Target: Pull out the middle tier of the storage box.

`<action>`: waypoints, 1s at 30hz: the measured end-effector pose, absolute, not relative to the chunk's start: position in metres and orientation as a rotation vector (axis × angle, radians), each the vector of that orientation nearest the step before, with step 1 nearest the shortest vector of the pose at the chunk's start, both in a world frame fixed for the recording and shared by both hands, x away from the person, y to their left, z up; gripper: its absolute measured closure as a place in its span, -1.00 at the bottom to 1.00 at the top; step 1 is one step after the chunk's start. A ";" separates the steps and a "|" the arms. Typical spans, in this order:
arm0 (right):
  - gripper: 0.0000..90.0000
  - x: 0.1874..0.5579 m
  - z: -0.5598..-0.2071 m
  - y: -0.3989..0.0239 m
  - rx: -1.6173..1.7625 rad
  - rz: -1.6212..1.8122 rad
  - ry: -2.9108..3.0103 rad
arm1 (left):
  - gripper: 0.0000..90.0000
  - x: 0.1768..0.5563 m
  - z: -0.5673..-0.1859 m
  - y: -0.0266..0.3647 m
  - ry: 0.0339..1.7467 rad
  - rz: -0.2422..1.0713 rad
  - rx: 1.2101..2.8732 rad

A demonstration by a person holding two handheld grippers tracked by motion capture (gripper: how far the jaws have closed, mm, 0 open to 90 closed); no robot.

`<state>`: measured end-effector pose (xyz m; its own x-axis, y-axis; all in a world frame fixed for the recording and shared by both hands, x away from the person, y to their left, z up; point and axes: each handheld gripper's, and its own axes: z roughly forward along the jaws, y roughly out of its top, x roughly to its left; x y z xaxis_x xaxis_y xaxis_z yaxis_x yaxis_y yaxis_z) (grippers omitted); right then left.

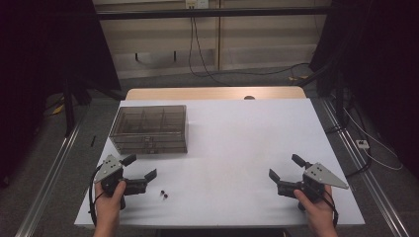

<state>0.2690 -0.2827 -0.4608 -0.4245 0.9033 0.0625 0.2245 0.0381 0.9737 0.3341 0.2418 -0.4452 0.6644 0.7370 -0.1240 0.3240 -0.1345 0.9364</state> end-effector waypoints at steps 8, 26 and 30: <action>-0.94 0.268 -0.461 -0.283 1.147 1.429 1.706 | -0.94 0.335 -0.444 0.237 0.866 0.470 1.729; -0.94 0.268 -0.460 -0.283 1.155 1.436 1.686 | -0.93 0.344 -0.440 0.227 0.986 0.558 1.706; -0.94 0.268 -0.460 -0.283 1.156 1.435 1.685 | -0.93 0.346 -0.440 0.227 1.007 0.573 1.696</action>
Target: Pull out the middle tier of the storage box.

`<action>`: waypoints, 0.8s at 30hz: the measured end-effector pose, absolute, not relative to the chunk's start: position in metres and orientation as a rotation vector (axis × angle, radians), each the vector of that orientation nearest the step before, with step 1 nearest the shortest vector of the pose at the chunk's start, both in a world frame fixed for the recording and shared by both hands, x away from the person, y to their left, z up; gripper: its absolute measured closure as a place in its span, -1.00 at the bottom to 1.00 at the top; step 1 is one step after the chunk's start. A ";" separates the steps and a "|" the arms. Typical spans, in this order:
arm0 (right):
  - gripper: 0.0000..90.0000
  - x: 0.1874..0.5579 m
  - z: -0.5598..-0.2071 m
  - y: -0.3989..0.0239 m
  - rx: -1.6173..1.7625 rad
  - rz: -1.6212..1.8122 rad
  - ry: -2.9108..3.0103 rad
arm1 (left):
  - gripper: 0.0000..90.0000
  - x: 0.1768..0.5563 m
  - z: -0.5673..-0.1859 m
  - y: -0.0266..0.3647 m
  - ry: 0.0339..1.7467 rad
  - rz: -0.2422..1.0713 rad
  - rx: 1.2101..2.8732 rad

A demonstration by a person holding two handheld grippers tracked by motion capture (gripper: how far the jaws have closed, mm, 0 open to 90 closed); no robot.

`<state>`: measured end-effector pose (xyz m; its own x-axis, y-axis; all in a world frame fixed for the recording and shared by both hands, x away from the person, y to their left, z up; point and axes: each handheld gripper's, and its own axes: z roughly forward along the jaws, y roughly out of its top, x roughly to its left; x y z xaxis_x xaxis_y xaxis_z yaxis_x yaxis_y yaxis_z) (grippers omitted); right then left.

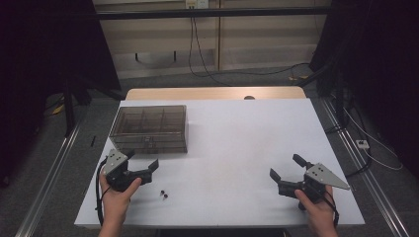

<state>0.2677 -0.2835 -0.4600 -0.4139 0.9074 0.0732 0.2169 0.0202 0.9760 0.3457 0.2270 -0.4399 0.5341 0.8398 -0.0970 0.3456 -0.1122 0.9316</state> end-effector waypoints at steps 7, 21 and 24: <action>-0.94 0.268 -0.460 -0.283 1.155 1.435 1.683 | -0.92 0.349 -0.440 0.224 1.029 0.593 1.701; -0.94 0.267 -0.460 -0.284 1.147 1.432 1.685 | -0.91 0.355 -0.440 0.215 1.048 0.600 1.694; -0.94 0.267 -0.459 -0.284 1.150 1.437 1.680 | -0.91 0.356 -0.440 0.215 1.054 0.614 1.695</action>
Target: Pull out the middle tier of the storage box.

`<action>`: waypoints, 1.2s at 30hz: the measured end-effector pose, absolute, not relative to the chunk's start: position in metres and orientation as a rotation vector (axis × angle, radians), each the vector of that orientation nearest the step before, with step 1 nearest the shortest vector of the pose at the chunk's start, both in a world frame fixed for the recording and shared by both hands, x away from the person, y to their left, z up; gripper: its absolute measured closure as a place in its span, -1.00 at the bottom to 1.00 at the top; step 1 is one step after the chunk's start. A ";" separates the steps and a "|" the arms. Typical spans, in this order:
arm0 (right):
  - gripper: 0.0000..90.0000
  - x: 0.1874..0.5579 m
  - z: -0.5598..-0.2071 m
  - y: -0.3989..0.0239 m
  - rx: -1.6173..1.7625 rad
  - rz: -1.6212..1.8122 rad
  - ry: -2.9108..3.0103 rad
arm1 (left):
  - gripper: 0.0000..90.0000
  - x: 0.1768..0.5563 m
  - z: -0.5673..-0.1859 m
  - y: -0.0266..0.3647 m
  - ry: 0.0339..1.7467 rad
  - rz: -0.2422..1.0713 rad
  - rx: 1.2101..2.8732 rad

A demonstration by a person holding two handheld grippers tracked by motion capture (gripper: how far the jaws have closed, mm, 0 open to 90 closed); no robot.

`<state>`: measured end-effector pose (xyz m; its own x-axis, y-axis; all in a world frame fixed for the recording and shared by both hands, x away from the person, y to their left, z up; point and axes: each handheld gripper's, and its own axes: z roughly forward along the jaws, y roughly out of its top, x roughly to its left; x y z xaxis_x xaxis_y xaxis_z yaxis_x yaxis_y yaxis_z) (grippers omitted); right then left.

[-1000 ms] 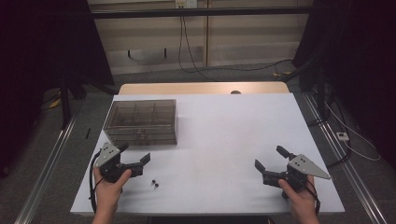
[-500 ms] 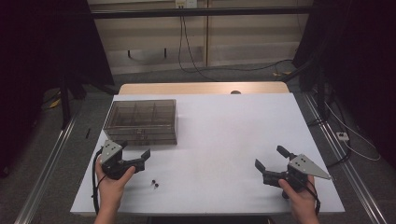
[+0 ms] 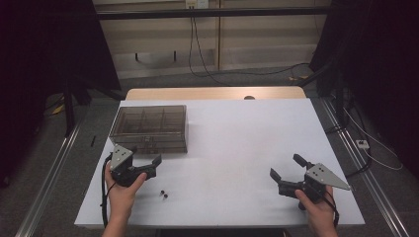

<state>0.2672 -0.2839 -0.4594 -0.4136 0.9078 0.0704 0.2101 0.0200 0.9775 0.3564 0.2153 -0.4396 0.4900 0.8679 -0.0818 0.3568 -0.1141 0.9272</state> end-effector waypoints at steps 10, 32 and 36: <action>-0.94 0.269 -0.459 -0.283 1.143 1.438 1.686 | -0.90 0.360 -0.442 0.214 1.088 0.627 1.684; -0.94 0.269 -0.459 -0.283 1.145 1.439 1.678 | -0.87 0.366 -0.447 0.208 1.140 0.699 1.686; -0.94 0.269 -0.459 -0.282 1.139 1.440 1.680 | -0.86 0.367 -0.449 0.206 1.159 0.716 1.690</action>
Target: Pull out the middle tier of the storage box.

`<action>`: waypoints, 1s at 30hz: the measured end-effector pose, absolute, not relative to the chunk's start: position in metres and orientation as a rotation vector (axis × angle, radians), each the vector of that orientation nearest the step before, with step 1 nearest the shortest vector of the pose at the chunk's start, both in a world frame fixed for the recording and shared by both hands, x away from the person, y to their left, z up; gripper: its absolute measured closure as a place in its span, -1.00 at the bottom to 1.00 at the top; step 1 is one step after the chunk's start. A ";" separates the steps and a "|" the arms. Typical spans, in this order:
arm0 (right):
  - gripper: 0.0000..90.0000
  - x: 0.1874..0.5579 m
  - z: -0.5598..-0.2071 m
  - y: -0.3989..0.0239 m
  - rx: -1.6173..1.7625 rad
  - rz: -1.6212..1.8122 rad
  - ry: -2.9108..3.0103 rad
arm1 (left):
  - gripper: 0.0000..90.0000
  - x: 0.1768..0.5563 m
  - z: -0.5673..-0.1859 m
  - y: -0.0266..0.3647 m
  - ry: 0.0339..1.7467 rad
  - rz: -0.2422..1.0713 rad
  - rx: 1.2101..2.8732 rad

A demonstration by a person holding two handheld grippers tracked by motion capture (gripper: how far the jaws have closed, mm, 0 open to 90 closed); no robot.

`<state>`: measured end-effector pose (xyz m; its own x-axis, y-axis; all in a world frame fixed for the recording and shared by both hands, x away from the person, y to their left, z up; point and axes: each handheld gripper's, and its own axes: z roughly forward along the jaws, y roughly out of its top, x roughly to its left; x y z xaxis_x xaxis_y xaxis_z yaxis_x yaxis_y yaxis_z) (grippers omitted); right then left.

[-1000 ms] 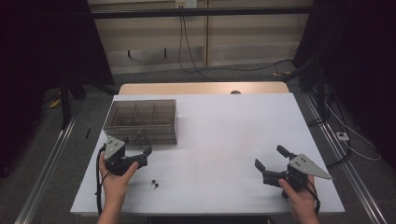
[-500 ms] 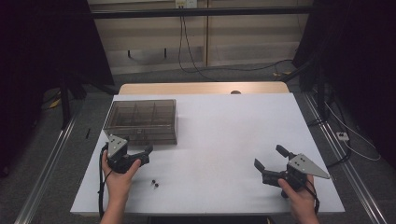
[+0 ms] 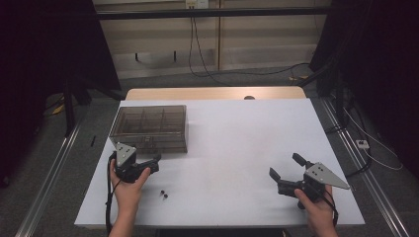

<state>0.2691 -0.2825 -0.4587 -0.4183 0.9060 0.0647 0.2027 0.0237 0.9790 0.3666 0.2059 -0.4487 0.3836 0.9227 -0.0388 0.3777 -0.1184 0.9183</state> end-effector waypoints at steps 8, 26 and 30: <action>-0.94 0.270 -0.459 -0.283 1.142 1.442 1.680 | -0.83 0.373 -0.454 0.201 1.204 0.729 1.669; -0.94 0.270 -0.459 -0.282 1.138 1.449 1.684 | -0.78 0.378 -0.457 0.202 1.229 0.787 1.682; -0.94 0.270 -0.459 -0.281 1.139 1.447 1.685 | -0.77 0.379 -0.458 0.200 1.228 0.795 1.701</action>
